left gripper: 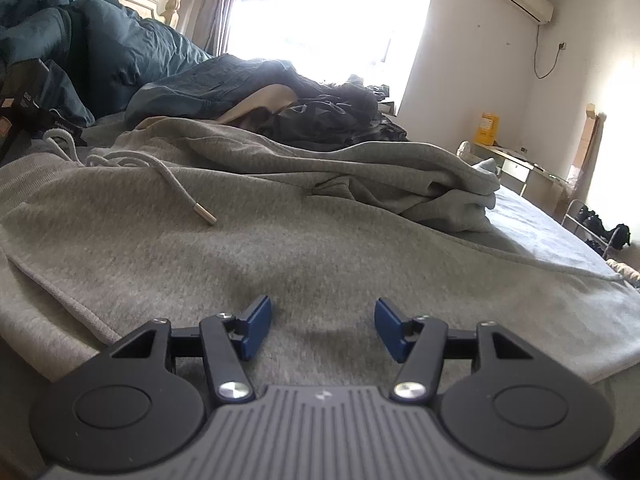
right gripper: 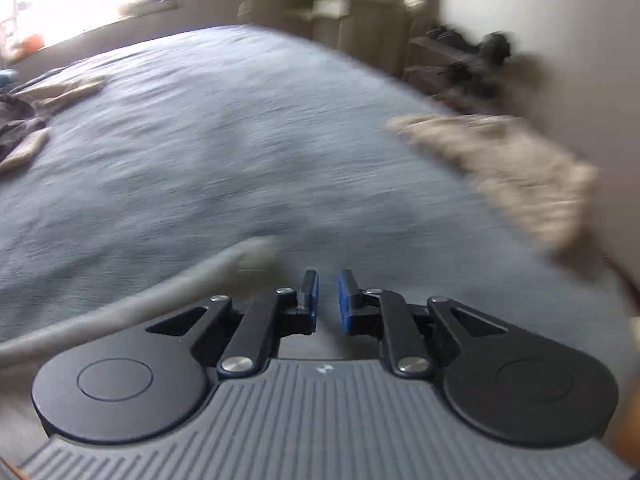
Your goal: Fold clothes
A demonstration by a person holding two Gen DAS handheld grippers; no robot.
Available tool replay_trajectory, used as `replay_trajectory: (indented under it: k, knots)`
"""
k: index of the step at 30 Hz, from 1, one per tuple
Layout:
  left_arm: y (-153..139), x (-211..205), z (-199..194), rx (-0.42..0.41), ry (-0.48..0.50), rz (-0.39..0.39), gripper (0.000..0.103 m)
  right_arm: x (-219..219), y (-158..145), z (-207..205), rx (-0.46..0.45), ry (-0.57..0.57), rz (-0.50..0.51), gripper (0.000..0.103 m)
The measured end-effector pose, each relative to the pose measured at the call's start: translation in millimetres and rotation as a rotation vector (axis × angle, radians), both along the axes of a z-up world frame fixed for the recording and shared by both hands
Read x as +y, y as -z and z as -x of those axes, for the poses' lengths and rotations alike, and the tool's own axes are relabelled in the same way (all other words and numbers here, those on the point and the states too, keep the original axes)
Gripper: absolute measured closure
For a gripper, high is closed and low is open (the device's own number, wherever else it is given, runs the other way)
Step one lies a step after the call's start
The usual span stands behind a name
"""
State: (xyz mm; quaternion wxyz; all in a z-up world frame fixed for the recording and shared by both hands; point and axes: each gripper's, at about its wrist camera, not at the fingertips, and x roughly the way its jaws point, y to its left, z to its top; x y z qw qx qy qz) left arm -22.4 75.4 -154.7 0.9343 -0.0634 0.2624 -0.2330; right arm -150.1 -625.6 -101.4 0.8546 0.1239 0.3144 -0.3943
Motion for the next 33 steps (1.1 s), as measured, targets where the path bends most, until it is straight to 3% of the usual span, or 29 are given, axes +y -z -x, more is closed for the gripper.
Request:
replay_trajectory:
  k: [2, 5, 8, 11, 14, 16, 19, 22, 26, 33]
  knots:
    - [0, 2, -1, 0.006, 0.005, 0.011, 0.044, 21, -15, 34, -0.074, -0.070, -0.025, 0.092]
    - [0, 2, 1, 0.009, -0.008, 0.018, 0.044, 80, -18, 63, -0.110, -0.253, -0.069, 0.091]
    - [0, 1, 6, 0.006, -0.033, 0.014, 0.044, 137, -3, 75, -0.126, -0.454, -0.115, 0.090]
    - [-1, 6, 15, 0.000, -0.052, 0.012, 0.044, 166, 22, 86, -0.068, -0.537, -0.060, 0.087]
    - [-5, 21, 24, -0.007, -0.076, 0.008, 0.044, 155, 39, 102, 0.053, -0.414, 0.027, 0.085]
    - [-11, 35, 31, -0.013, -0.098, 0.016, 0.044, 147, 33, 114, 0.107, -0.286, 0.100, 0.084]
    - [-20, 58, 39, -0.023, -0.164, 0.021, 0.044, 156, 13, 120, 0.041, -0.281, 0.128, 0.083]
    - [-27, 84, 42, -0.017, -0.242, 0.058, 0.044, 191, -4, 102, -0.030, -0.395, 0.140, 0.082]
    - [-34, 110, 41, -0.005, -0.293, 0.123, 0.044, 261, -20, 64, -0.125, -0.659, 0.095, 0.080]
    - [-54, 100, 6, -0.060, -0.197, 0.124, 0.043, 357, -43, -39, -0.205, -0.991, -0.100, 0.079]
